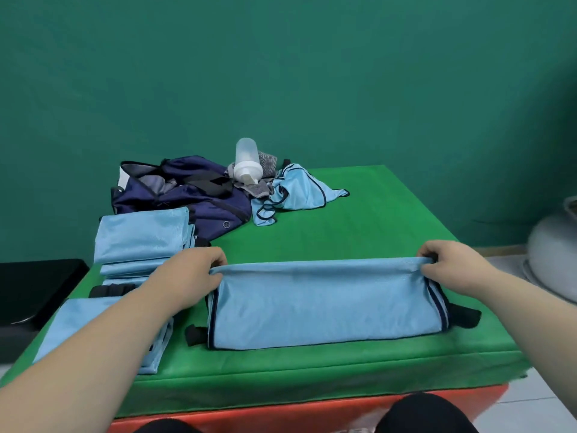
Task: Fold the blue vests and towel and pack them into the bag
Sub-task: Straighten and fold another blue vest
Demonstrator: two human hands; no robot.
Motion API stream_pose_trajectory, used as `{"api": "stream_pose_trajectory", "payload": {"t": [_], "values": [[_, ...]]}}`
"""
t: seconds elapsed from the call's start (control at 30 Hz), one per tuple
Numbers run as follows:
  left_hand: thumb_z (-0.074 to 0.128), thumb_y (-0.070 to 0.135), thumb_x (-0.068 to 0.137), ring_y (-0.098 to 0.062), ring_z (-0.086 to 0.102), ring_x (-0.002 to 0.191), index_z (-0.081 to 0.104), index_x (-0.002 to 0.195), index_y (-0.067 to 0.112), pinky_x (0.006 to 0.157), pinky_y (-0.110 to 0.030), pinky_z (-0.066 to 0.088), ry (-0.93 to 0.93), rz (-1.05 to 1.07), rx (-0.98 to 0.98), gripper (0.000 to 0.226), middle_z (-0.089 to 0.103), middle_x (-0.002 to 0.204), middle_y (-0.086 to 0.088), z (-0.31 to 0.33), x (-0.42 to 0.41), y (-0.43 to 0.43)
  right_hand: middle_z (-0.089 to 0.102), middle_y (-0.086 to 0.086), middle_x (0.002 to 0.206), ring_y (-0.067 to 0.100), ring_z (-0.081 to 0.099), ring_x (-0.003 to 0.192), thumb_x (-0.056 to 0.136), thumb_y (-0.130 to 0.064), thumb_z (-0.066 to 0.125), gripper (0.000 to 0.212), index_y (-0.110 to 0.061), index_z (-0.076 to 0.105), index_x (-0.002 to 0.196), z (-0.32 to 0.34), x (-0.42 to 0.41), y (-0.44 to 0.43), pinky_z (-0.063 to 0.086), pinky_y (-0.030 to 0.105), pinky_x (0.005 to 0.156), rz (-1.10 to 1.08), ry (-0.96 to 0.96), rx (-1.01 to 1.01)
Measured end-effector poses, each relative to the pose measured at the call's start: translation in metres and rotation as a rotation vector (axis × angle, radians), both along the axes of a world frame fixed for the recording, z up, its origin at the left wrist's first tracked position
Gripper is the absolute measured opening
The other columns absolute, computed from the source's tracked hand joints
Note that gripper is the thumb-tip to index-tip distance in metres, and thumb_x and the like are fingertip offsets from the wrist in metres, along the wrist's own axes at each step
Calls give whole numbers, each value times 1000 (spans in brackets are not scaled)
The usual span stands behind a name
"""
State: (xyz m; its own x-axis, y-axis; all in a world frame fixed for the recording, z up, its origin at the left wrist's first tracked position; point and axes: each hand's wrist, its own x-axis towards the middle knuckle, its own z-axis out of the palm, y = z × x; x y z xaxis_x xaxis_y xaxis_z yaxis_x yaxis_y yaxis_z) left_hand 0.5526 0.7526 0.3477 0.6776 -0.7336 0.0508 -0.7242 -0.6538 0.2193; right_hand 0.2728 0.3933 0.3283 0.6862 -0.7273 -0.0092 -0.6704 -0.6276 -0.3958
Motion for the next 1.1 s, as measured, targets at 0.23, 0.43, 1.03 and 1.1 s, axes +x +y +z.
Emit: {"api": "stream_pose_trajectory", "payload": {"t": [0.23,0.43,1.03,1.1], "values": [[59,45,89,-23,55,116,58,124,26,92,-38,47,-347,-13,173,40,60,122,4,-32,23,-35,56,1,134,24,53,121,87,-29,62,48,-26,56,135,-31,40,-18,41,41,106,69,183,-183],[25,54,88,-26,49,135,61,128,23,110,-42,40,-227,-289,82,62,53,144,-3,-80,-37,-53,42,-5,152,21,28,146,98,-47,39,54,-24,46,146,-50,50,36,15,43,122,411,164,-336],[2,66,97,-27,37,144,55,141,23,114,-43,14,-199,-57,185,82,45,152,-9,-102,-44,-14,-8,2,167,19,-15,153,82,-79,-5,94,-27,-3,159,-65,21,20,-5,54,122,321,487,-328],[22,60,99,-29,43,140,61,133,23,113,-45,18,-206,-62,112,65,52,146,-9,-102,-56,-3,-6,2,167,23,-14,153,83,-79,-4,91,-29,-1,159,-57,29,32,-5,58,121,342,472,-374]]}}
